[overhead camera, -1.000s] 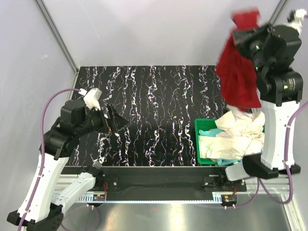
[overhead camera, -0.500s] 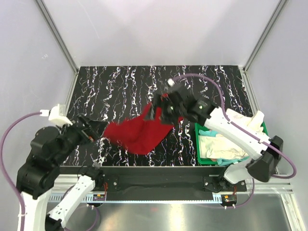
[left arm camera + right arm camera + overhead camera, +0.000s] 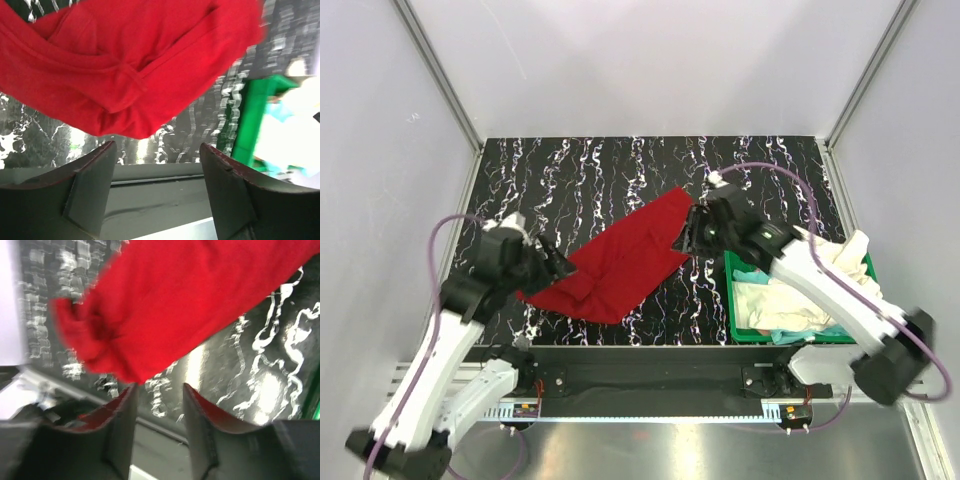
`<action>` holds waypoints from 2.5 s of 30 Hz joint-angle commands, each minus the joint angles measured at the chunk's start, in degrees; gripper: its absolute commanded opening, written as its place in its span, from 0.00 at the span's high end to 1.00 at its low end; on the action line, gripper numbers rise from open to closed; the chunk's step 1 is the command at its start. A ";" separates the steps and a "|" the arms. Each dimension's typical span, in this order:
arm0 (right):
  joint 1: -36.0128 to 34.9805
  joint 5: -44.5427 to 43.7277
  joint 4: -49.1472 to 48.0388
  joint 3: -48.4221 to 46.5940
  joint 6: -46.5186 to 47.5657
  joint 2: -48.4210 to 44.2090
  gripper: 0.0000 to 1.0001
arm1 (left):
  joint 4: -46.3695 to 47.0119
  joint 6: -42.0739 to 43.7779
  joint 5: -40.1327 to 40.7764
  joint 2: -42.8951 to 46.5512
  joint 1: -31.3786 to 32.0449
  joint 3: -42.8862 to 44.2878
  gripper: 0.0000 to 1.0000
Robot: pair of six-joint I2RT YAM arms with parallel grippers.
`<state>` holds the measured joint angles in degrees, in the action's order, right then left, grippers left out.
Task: Fold and stack the t-shirts
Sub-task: Move the tshirt to the center of the board, then flatten the tshirt out
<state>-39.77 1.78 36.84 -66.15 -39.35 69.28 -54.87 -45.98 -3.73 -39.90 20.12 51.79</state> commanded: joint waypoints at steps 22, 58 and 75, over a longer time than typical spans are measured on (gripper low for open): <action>8.31 -2.04 25.73 -59.96 -8.01 66.77 0.23 | 3.10 12.23 7.51 -52.82 6.07 15.19 0.15; 14.54 -15.50 8.71 -85.27 1.03 56.69 1.00 | 0.66 22.24 24.27 -38.75 -11.51 57.15 1.00; 14.55 8.38 -8.46 -17.92 -1.08 20.56 0.74 | -6.64 -2.62 25.19 4.09 -11.59 2.29 0.48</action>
<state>-24.62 -1.61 25.93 -95.92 -38.65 89.47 -54.06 -38.13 21.02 -40.01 8.56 62.54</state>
